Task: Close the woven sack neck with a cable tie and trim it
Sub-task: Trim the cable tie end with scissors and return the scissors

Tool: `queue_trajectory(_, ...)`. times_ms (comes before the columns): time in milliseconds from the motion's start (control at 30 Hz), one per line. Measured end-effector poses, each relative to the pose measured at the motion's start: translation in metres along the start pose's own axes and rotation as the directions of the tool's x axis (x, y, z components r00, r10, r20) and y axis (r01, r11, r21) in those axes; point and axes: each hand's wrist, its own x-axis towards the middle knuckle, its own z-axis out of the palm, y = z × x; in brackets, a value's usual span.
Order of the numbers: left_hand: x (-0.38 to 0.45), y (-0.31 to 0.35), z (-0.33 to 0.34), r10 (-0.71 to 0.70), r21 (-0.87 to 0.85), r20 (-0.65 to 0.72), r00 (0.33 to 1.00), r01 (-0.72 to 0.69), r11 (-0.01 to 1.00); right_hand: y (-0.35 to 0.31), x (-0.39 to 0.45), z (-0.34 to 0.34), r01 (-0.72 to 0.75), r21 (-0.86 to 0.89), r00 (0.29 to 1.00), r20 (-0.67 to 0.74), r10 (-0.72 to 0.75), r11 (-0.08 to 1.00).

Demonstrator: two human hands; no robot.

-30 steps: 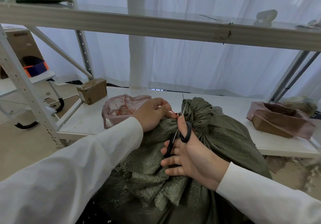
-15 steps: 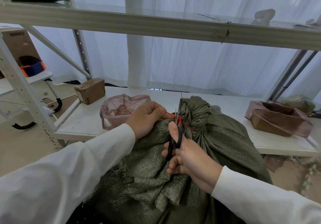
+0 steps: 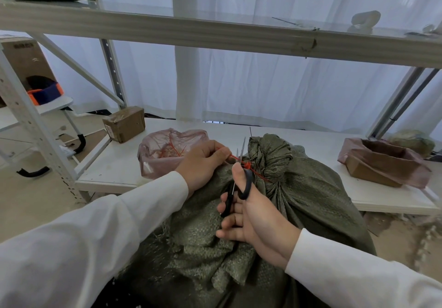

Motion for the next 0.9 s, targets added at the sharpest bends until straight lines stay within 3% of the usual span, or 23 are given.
queue_trajectory(200, 0.0, 0.0, -0.001, -0.054, -0.043, -0.047, 0.997, 0.052, 0.998, -0.003, 0.0, -0.001, -0.027, 0.044, 0.998, 0.061, 0.025, 0.999)
queue_trajectory(367, 0.0, 0.0, 0.001, -0.051, -0.02, -0.069, 0.996, 0.05, 0.999, -0.001, 0.0, 0.004, 0.018, 0.075, 0.999, -0.037, -0.016, 0.997)
queue_trajectory(567, 0.002, -0.001, 0.005, -0.108, -0.116, -0.093, 0.99, 0.097, 0.988, -0.001, 0.0, 0.007, 0.022, 0.065, 0.995, -0.102, -0.016, 0.998)
queue_trajectory(800, -0.002, 0.001, 0.009, -0.1, -0.162, -0.052, 0.994, 0.09, 0.983, -0.008, 0.007, -0.003, 0.043, 0.142, 0.997, -0.076, -0.033, 0.989)
queue_trajectory(900, 0.0, 0.004, 0.007, -0.163, -0.295, -0.11, 0.98, 0.125, 0.947, -0.014, 0.007, -0.008, -0.001, 0.092, 1.0, 0.014, 0.0, 0.996)
